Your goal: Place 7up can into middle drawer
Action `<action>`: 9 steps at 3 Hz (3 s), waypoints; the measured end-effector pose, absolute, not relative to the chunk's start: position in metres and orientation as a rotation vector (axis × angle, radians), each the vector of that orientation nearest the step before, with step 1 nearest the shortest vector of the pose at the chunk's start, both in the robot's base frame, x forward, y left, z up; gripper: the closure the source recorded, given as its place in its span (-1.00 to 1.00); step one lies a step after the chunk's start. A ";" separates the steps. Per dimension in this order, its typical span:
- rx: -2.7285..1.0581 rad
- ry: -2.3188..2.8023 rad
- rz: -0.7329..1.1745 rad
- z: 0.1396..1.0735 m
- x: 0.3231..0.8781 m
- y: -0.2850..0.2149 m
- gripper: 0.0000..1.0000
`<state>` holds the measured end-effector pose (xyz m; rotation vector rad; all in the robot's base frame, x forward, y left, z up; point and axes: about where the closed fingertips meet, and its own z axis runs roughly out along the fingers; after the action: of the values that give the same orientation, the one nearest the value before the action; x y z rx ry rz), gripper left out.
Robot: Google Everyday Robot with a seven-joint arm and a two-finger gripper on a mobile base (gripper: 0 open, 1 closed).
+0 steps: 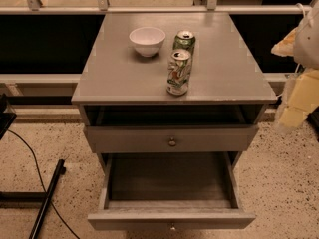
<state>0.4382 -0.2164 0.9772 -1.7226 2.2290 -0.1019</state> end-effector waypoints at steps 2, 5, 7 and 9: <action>-1.706 2.179 -0.084 0.983 0.442 -0.210 -1.00; -1.431 1.692 0.228 1.013 0.528 -0.118 -1.00; -1.353 1.696 0.422 0.965 0.578 -0.072 -1.00; -1.284 1.628 0.539 0.943 0.601 -0.049 -1.00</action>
Offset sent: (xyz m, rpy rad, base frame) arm 0.0090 0.0140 0.0091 0.0906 -0.0600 0.0390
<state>0.6012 -0.0492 0.9433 -1.2843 1.6280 0.5385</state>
